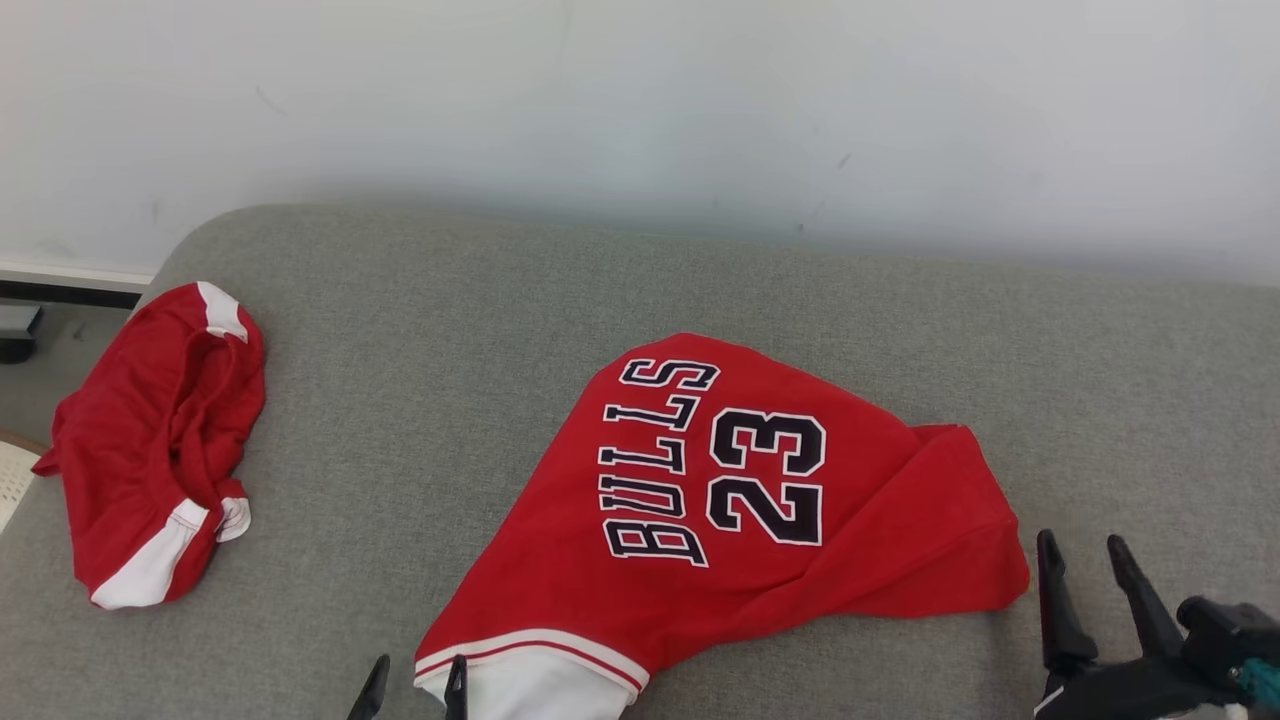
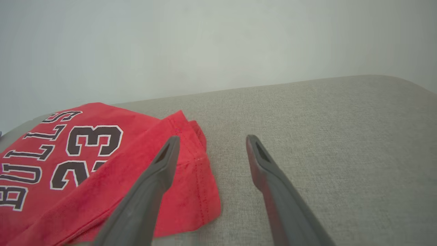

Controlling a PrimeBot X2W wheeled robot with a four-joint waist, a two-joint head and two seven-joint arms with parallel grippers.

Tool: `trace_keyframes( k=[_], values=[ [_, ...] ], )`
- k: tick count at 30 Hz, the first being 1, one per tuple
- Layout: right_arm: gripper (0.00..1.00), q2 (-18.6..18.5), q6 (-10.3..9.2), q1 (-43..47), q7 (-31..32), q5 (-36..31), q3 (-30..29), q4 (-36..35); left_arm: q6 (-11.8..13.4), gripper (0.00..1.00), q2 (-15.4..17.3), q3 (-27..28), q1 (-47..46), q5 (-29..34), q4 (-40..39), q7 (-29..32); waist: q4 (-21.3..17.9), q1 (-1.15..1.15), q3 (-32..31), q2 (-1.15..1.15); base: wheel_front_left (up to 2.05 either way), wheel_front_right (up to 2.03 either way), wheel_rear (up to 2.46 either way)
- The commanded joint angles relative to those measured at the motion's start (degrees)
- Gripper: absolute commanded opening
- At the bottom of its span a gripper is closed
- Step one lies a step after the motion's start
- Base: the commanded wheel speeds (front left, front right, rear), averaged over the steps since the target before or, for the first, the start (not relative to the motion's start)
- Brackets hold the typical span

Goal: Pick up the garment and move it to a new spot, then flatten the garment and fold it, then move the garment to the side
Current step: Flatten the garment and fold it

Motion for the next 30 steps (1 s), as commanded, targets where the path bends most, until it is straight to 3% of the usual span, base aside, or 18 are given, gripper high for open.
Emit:
trace_keyframes(
  k=[1, 8, 14, 30],
  values=[
    [1.00, 0.32, 0.09, 0.92, -0.06, -0.88, 0.08, -0.79, -0.13, 1.00, 0.02, 0.15, 0.96, 0.60, -0.40, -0.16, -0.16, 0.00, 0.03, 0.00, 0.00, 0.00, 0.00],
    [1.00, 1.39, 0.09, 1.08, -0.07, -1.95, -0.60, 0.50, -0.82, 1.00, 0.02, -1.52, 3.51, 0.23, 0.59, -0.16, -0.06, 0.00, 0.22, 0.00, 0.00, 0.00, 0.00],
    [1.00, 0.54, 0.09, -3.38, -0.06, -2.06, 0.30, 6.01, -1.44, 1.00, 0.08, -4.02, 4.59, -0.34, 4.26, -0.16, 0.78, 0.00, 0.95, 0.00, 0.00, 0.00, 0.00],
    [1.00, -1.02, 0.09, -9.75, -0.06, -1.03, 3.26, 14.57, -1.98, 1.00, 0.06, -4.19, 1.63, -2.56, 8.98, -0.16, 2.63, 0.00, 2.97, 0.00, 0.00, 0.00, 0.00]
  ],
)
